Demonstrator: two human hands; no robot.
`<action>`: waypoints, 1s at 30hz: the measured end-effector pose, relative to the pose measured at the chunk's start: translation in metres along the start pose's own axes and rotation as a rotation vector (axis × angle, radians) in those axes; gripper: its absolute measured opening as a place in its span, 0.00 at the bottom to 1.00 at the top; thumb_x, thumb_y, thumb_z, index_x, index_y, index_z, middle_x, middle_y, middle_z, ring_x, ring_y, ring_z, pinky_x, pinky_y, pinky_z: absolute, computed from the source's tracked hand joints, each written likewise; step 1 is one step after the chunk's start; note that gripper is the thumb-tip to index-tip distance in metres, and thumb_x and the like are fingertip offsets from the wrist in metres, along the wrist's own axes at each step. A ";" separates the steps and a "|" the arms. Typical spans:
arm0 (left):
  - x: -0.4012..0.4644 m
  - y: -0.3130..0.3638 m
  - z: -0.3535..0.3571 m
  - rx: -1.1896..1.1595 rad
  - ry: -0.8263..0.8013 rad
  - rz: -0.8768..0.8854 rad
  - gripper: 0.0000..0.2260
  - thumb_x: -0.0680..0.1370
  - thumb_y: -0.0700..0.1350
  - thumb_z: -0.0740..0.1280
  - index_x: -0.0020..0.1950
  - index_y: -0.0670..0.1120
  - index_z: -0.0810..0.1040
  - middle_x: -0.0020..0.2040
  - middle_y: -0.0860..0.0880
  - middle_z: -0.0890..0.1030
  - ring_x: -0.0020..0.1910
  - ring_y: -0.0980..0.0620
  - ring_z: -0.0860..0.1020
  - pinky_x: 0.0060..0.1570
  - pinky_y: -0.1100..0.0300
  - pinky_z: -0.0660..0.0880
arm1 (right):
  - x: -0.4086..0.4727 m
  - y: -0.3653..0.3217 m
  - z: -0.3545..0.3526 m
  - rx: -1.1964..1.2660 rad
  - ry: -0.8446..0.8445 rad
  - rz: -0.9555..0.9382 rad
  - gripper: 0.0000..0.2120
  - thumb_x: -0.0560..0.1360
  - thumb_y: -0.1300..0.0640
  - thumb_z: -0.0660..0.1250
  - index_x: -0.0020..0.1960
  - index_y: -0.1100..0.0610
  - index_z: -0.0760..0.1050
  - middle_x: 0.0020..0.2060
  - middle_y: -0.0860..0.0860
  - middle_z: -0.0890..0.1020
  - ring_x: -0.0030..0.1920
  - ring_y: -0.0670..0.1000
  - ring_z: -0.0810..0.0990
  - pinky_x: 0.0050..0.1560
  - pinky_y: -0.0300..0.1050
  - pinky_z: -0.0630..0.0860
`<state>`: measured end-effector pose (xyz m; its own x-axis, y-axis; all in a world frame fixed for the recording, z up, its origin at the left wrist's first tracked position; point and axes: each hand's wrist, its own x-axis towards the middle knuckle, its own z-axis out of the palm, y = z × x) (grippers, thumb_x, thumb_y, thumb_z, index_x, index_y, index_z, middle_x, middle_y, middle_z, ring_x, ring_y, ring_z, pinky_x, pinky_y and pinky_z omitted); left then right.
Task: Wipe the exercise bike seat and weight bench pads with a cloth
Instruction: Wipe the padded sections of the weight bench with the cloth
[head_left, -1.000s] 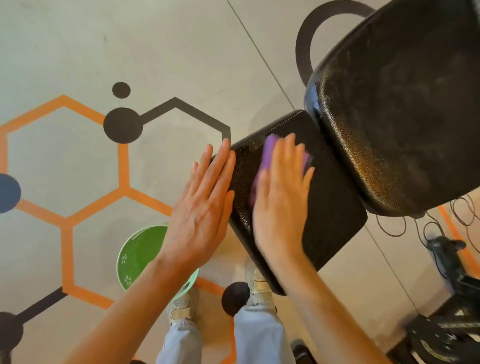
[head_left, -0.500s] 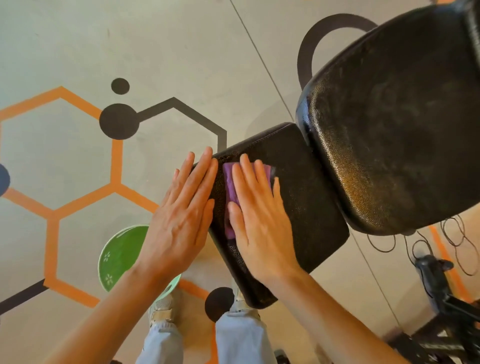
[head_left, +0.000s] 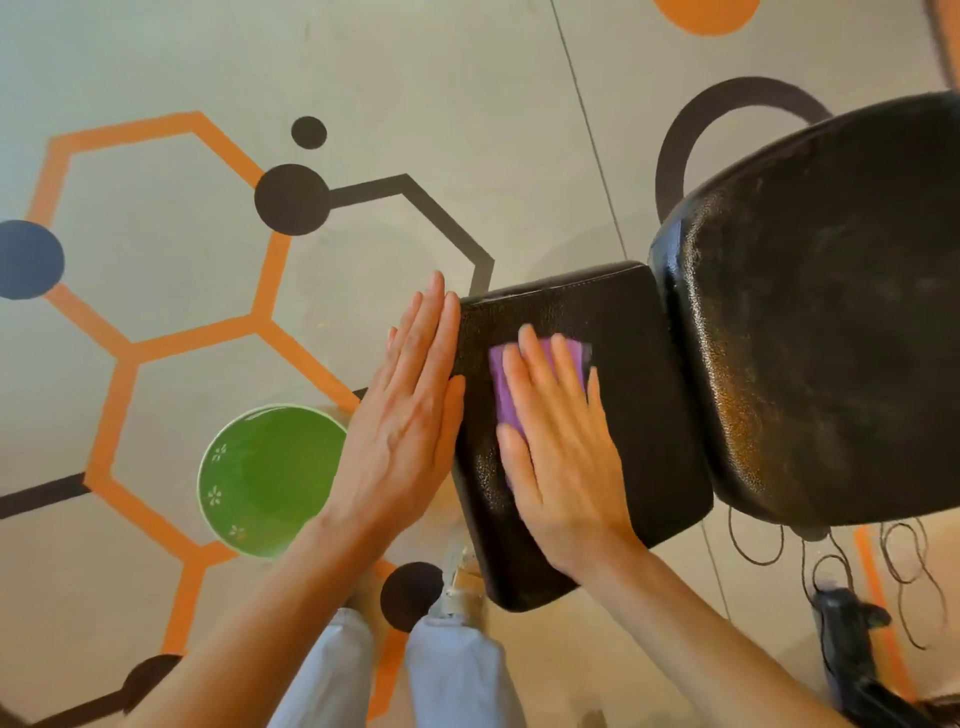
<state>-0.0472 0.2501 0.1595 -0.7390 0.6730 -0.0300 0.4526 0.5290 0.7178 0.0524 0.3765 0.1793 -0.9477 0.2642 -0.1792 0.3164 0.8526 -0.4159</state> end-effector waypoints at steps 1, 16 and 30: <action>0.000 -0.001 0.000 -0.007 0.003 0.008 0.25 0.84 0.45 0.52 0.80 0.41 0.51 0.81 0.46 0.48 0.80 0.51 0.47 0.78 0.57 0.46 | 0.032 -0.006 0.000 -0.019 0.027 0.017 0.26 0.84 0.49 0.46 0.79 0.53 0.47 0.80 0.51 0.50 0.80 0.51 0.45 0.79 0.57 0.49; -0.025 0.001 0.020 -0.285 0.088 -0.135 0.26 0.84 0.49 0.50 0.80 0.43 0.46 0.81 0.49 0.46 0.80 0.57 0.46 0.79 0.55 0.49 | 0.068 -0.018 0.002 -0.036 0.067 -0.038 0.25 0.84 0.50 0.47 0.79 0.52 0.50 0.79 0.51 0.53 0.80 0.53 0.45 0.78 0.60 0.47; -0.045 0.011 0.040 -0.446 0.181 -0.209 0.24 0.84 0.46 0.50 0.80 0.44 0.51 0.81 0.46 0.51 0.80 0.55 0.49 0.78 0.49 0.52 | 0.035 -0.020 0.007 -0.015 -0.009 -0.169 0.24 0.84 0.55 0.50 0.79 0.53 0.48 0.79 0.51 0.52 0.80 0.53 0.45 0.79 0.58 0.45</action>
<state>0.0115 0.2464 0.1407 -0.8828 0.4562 -0.1117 0.0592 0.3441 0.9371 0.0132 0.3651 0.1753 -0.9869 0.1122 -0.1159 0.1515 0.8914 -0.4271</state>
